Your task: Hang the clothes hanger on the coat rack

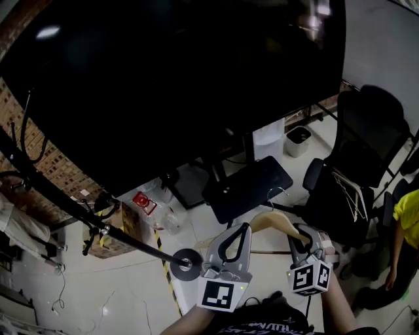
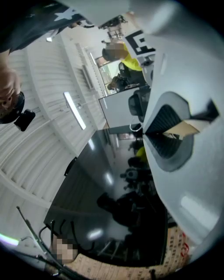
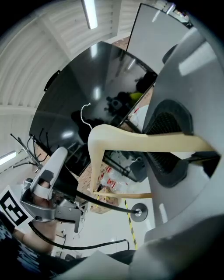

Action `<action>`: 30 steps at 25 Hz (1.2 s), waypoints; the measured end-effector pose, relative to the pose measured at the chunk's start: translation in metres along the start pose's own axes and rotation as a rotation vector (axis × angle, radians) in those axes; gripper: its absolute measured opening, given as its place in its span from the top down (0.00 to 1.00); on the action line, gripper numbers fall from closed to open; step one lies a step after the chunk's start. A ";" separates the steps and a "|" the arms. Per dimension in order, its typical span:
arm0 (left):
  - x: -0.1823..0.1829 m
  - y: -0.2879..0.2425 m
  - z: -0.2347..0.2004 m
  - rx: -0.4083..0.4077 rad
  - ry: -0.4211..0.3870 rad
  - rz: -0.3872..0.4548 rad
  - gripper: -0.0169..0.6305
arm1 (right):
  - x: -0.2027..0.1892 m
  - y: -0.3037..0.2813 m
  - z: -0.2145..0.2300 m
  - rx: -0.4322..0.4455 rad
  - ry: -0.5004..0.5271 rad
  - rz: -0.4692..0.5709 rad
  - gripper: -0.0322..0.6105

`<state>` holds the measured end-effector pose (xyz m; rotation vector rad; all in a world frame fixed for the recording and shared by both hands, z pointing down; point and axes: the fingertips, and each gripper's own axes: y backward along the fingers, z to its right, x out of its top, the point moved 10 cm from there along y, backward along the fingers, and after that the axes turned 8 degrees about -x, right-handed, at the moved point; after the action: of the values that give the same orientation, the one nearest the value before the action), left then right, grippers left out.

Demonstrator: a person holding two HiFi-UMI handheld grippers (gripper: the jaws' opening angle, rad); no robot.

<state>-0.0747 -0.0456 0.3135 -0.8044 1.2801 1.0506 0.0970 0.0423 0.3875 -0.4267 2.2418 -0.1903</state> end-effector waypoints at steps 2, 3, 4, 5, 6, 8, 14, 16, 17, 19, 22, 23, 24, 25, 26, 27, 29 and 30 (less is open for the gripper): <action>-0.006 0.021 -0.024 0.082 -0.035 -0.012 0.97 | 0.025 -0.021 -0.021 0.055 0.009 0.079 0.84; -0.010 0.030 -0.035 0.125 -0.050 -0.019 0.97 | 0.037 -0.035 -0.029 0.082 0.021 0.124 0.84; -0.014 0.038 -0.046 0.163 -0.060 -0.026 0.97 | 0.048 -0.049 -0.036 0.105 0.037 0.164 0.84; -0.015 0.046 -0.054 0.194 -0.062 -0.031 0.97 | 0.059 -0.058 -0.042 0.125 0.055 0.196 0.84; -0.014 0.056 -0.061 0.220 -0.059 -0.032 0.97 | 0.070 -0.064 -0.049 0.141 0.073 0.221 0.84; -0.008 0.080 -0.073 0.271 -0.047 -0.023 0.97 | 0.093 -0.069 -0.064 0.175 0.111 0.269 0.84; 0.028 0.156 -0.123 0.470 -0.086 0.018 0.97 | 0.201 -0.088 -0.110 0.298 0.195 0.497 0.84; 0.043 0.180 -0.135 0.520 -0.119 0.036 0.97 | 0.238 -0.090 -0.123 0.327 0.205 0.564 0.84; 0.047 0.191 -0.140 0.543 -0.139 0.041 0.97 | 0.254 -0.092 -0.131 0.338 0.208 0.595 0.84; 0.051 0.213 -0.150 0.585 -0.169 0.050 0.97 | 0.282 -0.093 -0.148 0.350 0.210 0.650 0.84; 0.058 0.244 -0.164 0.634 -0.186 0.073 0.97 | 0.319 -0.092 -0.172 0.352 0.220 0.717 0.84; 0.060 0.253 -0.168 0.649 -0.189 0.078 0.97 | 0.329 -0.091 -0.178 0.352 0.224 0.733 0.84; 0.062 0.261 -0.172 0.662 -0.189 0.079 0.97 | 0.338 -0.091 -0.183 0.355 0.228 0.747 0.84; 0.064 0.268 -0.175 0.674 -0.188 0.079 0.97 | 0.346 -0.090 -0.187 0.362 0.230 0.759 0.84; 0.066 0.273 -0.177 0.686 -0.188 0.079 0.97 | 0.353 -0.089 -0.190 0.372 0.233 0.770 0.84; 0.067 0.278 -0.178 0.697 -0.189 0.078 0.97 | 0.359 -0.088 -0.192 0.383 0.236 0.782 0.84; 0.069 0.283 -0.177 0.722 -0.199 0.074 0.97 | 0.369 -0.086 -0.194 0.399 0.246 0.810 0.84; 0.070 0.285 -0.177 0.737 -0.206 0.070 0.97 | 0.373 -0.086 -0.195 0.404 0.252 0.826 0.84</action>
<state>-0.4059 -0.0988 0.2423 -0.0889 1.3837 0.6122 -0.2550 -0.1750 0.2726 0.7699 2.3500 -0.2546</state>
